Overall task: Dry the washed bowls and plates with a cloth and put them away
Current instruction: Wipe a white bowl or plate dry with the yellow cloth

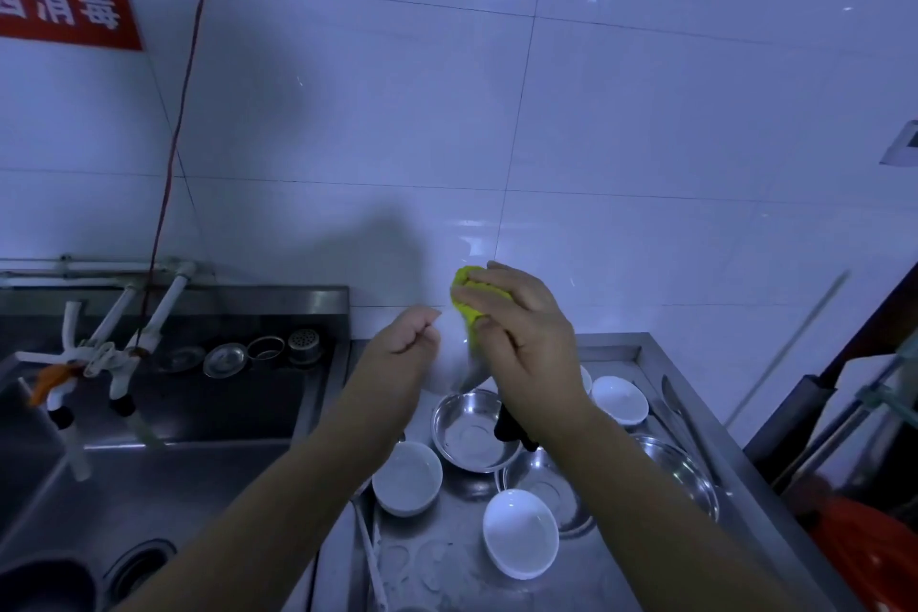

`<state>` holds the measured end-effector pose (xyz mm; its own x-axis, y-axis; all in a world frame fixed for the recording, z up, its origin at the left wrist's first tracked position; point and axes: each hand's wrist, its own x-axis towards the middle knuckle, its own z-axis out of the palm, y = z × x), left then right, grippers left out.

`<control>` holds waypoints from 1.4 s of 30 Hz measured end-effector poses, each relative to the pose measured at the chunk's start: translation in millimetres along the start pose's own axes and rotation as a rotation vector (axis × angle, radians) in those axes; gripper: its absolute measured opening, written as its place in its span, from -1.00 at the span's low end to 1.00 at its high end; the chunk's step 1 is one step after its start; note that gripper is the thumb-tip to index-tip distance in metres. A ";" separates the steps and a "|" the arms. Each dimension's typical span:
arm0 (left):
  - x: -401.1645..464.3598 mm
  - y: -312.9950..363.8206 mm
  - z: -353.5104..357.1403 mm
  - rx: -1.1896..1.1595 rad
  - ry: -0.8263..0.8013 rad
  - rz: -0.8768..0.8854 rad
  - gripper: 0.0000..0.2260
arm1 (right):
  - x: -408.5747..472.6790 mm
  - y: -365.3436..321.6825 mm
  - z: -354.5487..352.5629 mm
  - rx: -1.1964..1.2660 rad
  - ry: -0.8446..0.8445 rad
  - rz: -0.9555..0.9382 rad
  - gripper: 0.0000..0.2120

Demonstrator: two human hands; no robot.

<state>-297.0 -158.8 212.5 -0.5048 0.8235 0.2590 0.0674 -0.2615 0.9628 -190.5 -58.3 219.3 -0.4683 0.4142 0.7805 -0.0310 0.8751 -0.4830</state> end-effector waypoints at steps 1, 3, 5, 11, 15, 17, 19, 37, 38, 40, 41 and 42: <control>0.5 -1.1 1.7 0.038 -0.012 0.010 -0.82 | -1.4 0.0 1.3 -0.073 -0.014 -0.053 -0.69; 2.7 -4.2 3.5 0.053 -0.029 0.018 -0.81 | -4.8 4.9 0.1 -0.118 -0.039 -0.098 -0.69; 6.1 -9.2 5.7 0.078 -0.060 0.037 -0.81 | -8.9 15.6 -4.4 -0.052 -0.065 -0.049 -0.68; 12.7 -48.2 21.1 0.149 -0.109 -0.110 -0.76 | -42.7 66.5 -22.2 0.161 -0.016 0.443 -0.68; 13.5 -91.1 34.1 0.239 -0.144 -0.232 -0.79 | -97.4 100.6 -47.0 0.190 0.037 0.821 -0.72; 12.2 -119.5 41.5 0.408 -0.217 -0.257 -0.86 | -121.6 110.5 -61.2 0.212 0.138 0.924 -0.67; 8.6 -152.6 50.1 0.655 -0.339 -0.237 -0.88 | -139.4 120.9 -75.1 0.174 0.189 0.997 -0.70; -41.0 -272.0 85.2 1.355 -0.902 0.365 -0.68 | -212.5 150.8 -104.8 0.138 0.275 1.263 -0.72; -42.8 -275.1 84.3 1.333 -0.903 0.369 -0.69 | -212.5 150.3 -103.2 0.141 0.270 1.264 -0.72; -45.5 -280.1 81.9 1.306 -0.892 0.361 -0.69 | -212.4 149.3 -99.5 0.142 0.259 1.266 -0.71; -46.5 -282.1 81.4 1.303 -0.878 0.359 -0.69 | -212.5 148.6 -97.4 0.145 0.257 1.265 -0.72; -46.9 -282.5 81.3 1.292 -0.867 0.354 -0.68 | -212.2 147.8 -95.4 0.153 0.257 1.266 -0.74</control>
<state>-222.4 -82.6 -65.5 0.2834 0.9590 0.0026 0.9487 -0.2807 0.1458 -11.5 7.0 20.2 -0.0654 0.9771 -0.2026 0.1977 -0.1863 -0.9624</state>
